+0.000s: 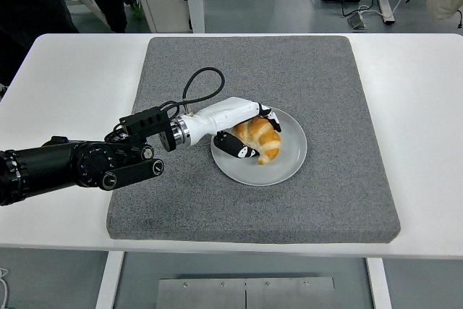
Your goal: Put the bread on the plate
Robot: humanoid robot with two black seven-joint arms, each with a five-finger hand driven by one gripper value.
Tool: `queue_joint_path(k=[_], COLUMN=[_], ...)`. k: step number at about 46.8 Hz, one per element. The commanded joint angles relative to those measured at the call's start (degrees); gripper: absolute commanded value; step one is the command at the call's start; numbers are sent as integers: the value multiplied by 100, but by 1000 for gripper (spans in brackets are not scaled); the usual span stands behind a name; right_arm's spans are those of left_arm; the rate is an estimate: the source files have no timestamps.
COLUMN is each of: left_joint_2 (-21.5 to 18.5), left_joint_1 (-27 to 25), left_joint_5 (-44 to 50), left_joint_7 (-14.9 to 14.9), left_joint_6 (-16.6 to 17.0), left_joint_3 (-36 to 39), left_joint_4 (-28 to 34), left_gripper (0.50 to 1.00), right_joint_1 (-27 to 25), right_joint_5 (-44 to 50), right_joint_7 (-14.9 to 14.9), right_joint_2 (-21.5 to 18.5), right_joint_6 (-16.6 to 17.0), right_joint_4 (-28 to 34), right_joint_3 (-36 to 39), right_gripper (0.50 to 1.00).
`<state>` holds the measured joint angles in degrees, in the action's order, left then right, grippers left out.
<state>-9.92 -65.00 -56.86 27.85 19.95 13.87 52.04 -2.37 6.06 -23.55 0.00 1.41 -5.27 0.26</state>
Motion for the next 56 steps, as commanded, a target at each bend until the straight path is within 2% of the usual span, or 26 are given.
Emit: queue_joint_path(k=[1,14,24,30,41,56], left_joint_2=[-1,8,8,8,8,122], left_joint_1=[31,31,49,49,93,216], left_joint_5=[0,0,254,404,430,1142], left_joint_7=[1,1,1,71,186,124], left_joint_6=[0,0,0,0,-9,-71], left_joint_3=[-16,-16,-16,-16,-33,-640], left_joint_4=[8,8,8,8,8,78], left_gripper=[701,725,848,893,922,925], right_joint_1=[0,-9,-9,-9,-9,-9], right_joint_5=[0,0,0,0,0,0], right_joint_7=[0,0,0,0,0,0], right_joint_2=[0,0,0,0,0,0], right_joint_6=[0,0,0,0,9,9], right_joint_4=[0,0,0,0,0,0], right_joint_3=[0,0,0,0,0,0], right_gripper=[1000,1000,1000,1000,1000,1000])
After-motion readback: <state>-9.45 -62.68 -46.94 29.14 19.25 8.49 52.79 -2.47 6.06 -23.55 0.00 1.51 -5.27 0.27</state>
